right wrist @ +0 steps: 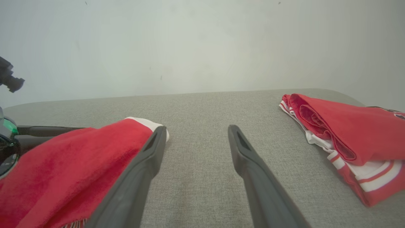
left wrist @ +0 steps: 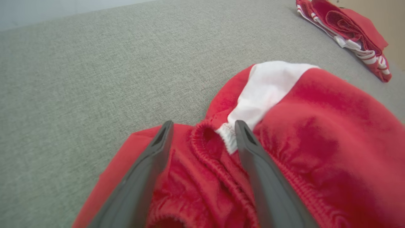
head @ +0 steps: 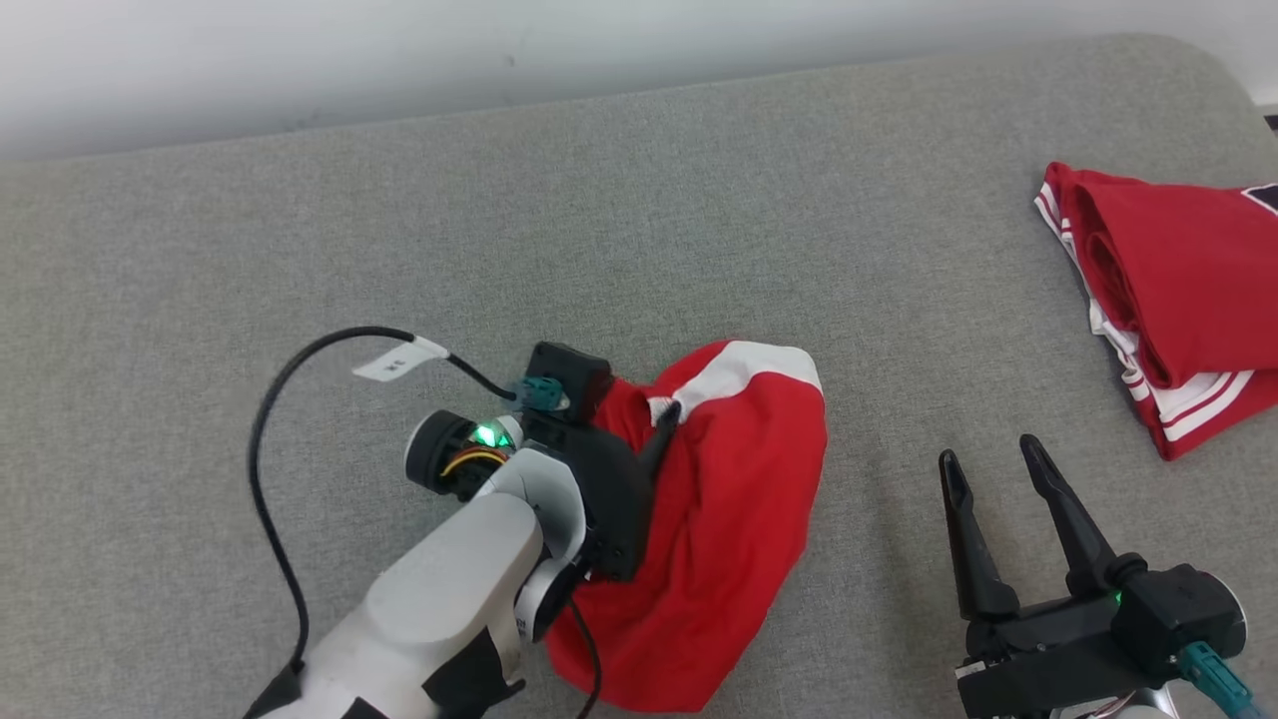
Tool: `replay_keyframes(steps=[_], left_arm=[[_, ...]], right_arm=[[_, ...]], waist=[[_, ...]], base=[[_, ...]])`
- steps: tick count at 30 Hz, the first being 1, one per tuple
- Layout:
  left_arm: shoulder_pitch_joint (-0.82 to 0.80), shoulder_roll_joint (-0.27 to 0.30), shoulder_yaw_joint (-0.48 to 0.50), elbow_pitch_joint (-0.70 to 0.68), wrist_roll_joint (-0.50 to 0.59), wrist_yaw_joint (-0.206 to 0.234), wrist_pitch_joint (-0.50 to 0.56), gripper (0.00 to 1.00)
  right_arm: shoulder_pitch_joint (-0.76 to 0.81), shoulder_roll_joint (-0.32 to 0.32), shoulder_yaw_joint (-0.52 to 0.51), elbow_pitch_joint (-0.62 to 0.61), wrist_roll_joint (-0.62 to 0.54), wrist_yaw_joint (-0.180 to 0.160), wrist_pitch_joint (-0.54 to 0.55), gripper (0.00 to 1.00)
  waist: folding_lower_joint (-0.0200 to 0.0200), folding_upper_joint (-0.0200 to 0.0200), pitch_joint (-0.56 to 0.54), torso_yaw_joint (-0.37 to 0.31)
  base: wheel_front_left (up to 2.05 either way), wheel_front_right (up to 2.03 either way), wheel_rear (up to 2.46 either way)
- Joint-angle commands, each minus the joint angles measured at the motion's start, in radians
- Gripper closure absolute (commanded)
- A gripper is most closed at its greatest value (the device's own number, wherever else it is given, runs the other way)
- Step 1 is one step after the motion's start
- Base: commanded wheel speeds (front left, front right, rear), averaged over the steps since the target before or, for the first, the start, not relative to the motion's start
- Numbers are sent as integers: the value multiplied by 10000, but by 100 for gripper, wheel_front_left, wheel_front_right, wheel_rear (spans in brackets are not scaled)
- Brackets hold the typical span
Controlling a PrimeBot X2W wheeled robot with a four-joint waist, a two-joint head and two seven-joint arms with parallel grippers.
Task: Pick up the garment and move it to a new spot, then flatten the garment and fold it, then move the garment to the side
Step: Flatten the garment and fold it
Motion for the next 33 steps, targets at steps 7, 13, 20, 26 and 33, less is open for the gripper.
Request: replay_keyframes(steps=[7, 13, 20, 26, 33], left_arm=[[210, 12, -947, -409, 79, 115, 495, 49], [214, 16, -1206, -794, 243, -42, -55, 100], [-110, 15, -904, -1238, -82, -284, -1402, 100], [-592, 22, -1030, -1462, -382, -584, -2082, 100], [165, 24, -1713, -1158, -877, -526, -1208, 87]], right_arm=[[275, 39, -137, -43, 82, -8, -7, 0], [364, 35, -61, -19, 111, -8, -7, 0], [398, 52, 77, 72, 222, -8, -7, 0], [497, 30, 163, 129, 287, -8, -7, 0], [660, -14, -50, 33, 270, -8, -5, 0]], waist=[[-1, -3, -312, 62], [-1, -3, -527, 20], [-1, -3, -859, -171], [-1, -3, -1223, -459], [-1, -3, -1240, -457]], base=[[0, 0, 0], [0, 0, 0], [0, 0, 0], [0, 0, 0], [0, 0, 0]])
